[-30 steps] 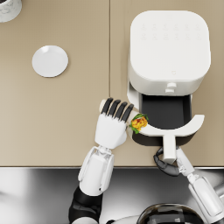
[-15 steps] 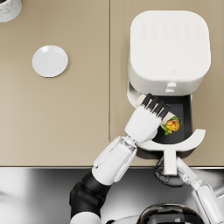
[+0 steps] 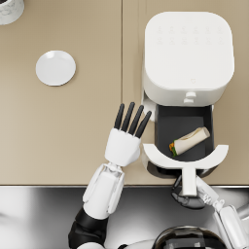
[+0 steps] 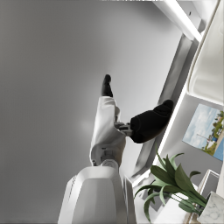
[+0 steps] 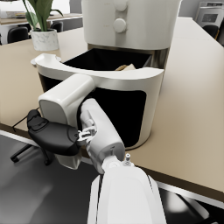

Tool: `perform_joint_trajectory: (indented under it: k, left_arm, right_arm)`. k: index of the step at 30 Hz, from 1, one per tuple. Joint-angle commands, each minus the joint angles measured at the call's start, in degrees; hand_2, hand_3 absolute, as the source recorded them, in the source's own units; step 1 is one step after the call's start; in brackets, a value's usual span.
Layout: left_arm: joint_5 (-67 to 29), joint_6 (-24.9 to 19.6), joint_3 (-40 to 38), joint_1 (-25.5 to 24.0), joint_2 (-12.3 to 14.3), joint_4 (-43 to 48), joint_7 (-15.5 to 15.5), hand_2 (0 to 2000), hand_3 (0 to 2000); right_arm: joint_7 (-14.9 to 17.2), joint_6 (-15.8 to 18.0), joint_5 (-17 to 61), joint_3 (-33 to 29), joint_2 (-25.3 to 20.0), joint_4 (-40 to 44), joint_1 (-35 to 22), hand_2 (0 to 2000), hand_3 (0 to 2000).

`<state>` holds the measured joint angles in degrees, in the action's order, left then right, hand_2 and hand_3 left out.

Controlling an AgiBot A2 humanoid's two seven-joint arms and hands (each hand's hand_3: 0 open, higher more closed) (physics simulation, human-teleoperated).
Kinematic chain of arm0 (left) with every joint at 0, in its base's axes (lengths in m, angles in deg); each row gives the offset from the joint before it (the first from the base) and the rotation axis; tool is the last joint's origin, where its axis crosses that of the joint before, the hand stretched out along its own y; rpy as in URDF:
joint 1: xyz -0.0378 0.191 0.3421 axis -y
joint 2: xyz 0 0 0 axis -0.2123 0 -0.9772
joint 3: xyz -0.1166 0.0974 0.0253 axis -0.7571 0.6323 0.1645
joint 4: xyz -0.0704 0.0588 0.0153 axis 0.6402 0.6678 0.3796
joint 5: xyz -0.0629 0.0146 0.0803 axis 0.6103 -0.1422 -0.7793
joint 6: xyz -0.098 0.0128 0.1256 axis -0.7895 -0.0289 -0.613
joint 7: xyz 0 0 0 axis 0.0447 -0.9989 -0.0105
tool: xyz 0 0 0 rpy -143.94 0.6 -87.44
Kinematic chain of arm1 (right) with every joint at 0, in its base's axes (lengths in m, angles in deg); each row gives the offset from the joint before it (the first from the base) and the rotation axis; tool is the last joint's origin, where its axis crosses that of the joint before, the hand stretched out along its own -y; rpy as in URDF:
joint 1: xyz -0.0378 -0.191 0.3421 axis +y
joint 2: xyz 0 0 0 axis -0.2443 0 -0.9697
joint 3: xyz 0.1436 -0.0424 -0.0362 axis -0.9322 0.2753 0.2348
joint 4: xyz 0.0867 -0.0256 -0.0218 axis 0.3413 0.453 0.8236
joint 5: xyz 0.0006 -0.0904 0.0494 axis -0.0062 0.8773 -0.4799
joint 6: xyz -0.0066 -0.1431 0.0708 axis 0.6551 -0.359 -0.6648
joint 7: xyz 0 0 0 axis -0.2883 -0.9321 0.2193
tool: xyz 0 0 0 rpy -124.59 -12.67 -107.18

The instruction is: Pick up the chicken rolls and place it into the air fryer

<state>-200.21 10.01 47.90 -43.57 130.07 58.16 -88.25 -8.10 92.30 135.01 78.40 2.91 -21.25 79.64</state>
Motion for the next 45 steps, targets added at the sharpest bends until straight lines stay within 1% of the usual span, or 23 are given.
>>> perform_joint_trajectory:
  k: [1, 3, 4, 6, 11, 13, 15, 21, 24, 29, 30, 32, 36, 38, 40, 42, 45]
  left_arm:
    - [0.0, 0.0, -14.4, -6.2, -1.5, 6.5, 0.0, 0, 0]
    - [0.0, 0.1, -20.8, -8.2, -0.5, 7.7, 0.0, 0, 0]
    - [0.0, 0.1, -22.8, -8.8, -0.2, 8.0, 0.0, 0, 0]
    - [0.0, 0.2, -26.3, -9.8, 0.4, 8.9, 0.0, 0, 0]
    - [0.0, 0.2, -29.9, -11.0, 0.4, 8.9, 0.0, 0, 0]
    - [0.0, 0.2, -30.1, -11.2, 0.2, 8.2, 0.0, 0, 0]
    - [0.0, 0.2, -30.5, -11.8, 0.3, 7.7, 0.0, 0, 0]
    - [0.0, 0.2, -31.1, -12.6, -0.1, 6.4, 0.0, 0, 0]
    - [0.0, 0.2, -30.5, -12.7, -0.4, 6.5, 0.0, 0, 0]
    - [0.0, 0.2, -30.1, -13.2, -0.7, 5.9, 0.0, 0, 0]
    - [0.0, 0.2, -30.2, -13.2, -0.8, 5.5, 0.0, 0, 0]
    - [0.0, 0.2, -30.1, -13.4, -0.9, 5.5, 0.0, 0, 0]
    - [0.0, 0.2, -29.4, -13.7, -1.1, 5.0, 0.0, 0, 0]
    - [0.0, 0.2, -29.3, -13.8, -1.3, 5.0, 0.0, 0, 0]
    - [0.0, 0.2, -29.0, -14.2, -1.3, 5.0, 0.0, 0, 0]
    - [0.0, 0.2, -29.1, -14.2, -1.4, 4.6, 0.0, 0, 0]
    - [0.0, 0.2, -28.3, -14.2, -1.6, 4.2, 0.0, 0, 0]
  right_arm:
    - [0.1, -0.3, 0.0, 23.2, -4.2, -6.9, -2.1, 2000, 2000]
    - [0.2, -0.3, 0.0, 22.8, -5.6, -5.9, -2.5, 2000, 2000]
    - [0.2, -0.3, 0.0, 22.1, -6.3, -5.7, -2.8, 2000, 2000]
    - [0.3, 0.8, 0.1, 19.5, -8.1, -5.1, -3.5, 2000, 2000]
    - [0.4, 3.1, 0.2, 9.9, -16.0, -1.6, -8.1, 2000, 2000]
    - [0.6, 0.2, 0.5, 7.4, -17.6, 0.8, -10.6, 2000, 2000]
    - [0.7, -1.1, 0.7, 6.0, -17.8, 3.3, -13.5, 2000, 2000]
    - [1.1, -3.9, 0.3, 9.9, -12.9, 11.7, -23.6, 2000, 2000]
    - [0.7, -4.7, 0.3, 11.7, -11.5, 16.5, -29.4, 2000, 2000]
    - [1.1, -5.3, 0.3, 18.0, -8.7, 22.7, -37.2, 2000, 2000]
    - [0.7, -5.3, 0.3, 19.5, -8.2, 24.0, -38.7, 2000, 2000]
    - [0.0, -6.4, 0.3, 21.8, -7.4, 26.3, -41.6, 2000, 2000]
    - [-0.6, -7.1, 0.2, 26.4, -6.8, 33.1, -47.8, 2000, 2000]
    - [-1.2, -8.0, 0.2, 28.3, -7.0, 35.8, -50.4, 2000, 2000]
    - [-1.5, -8.0, 0.1, 30.9, -7.2, 39.0, -52.9, 2000, 2000]
    - [-1.7, -8.2, 0.1, 33.3, -7.4, 41.8, -54.8, 2000, 2000]
    - [-1.8, -8.7, 0.1, 33.5, -9.4, 45.0, -56.1, 2000, 2000]
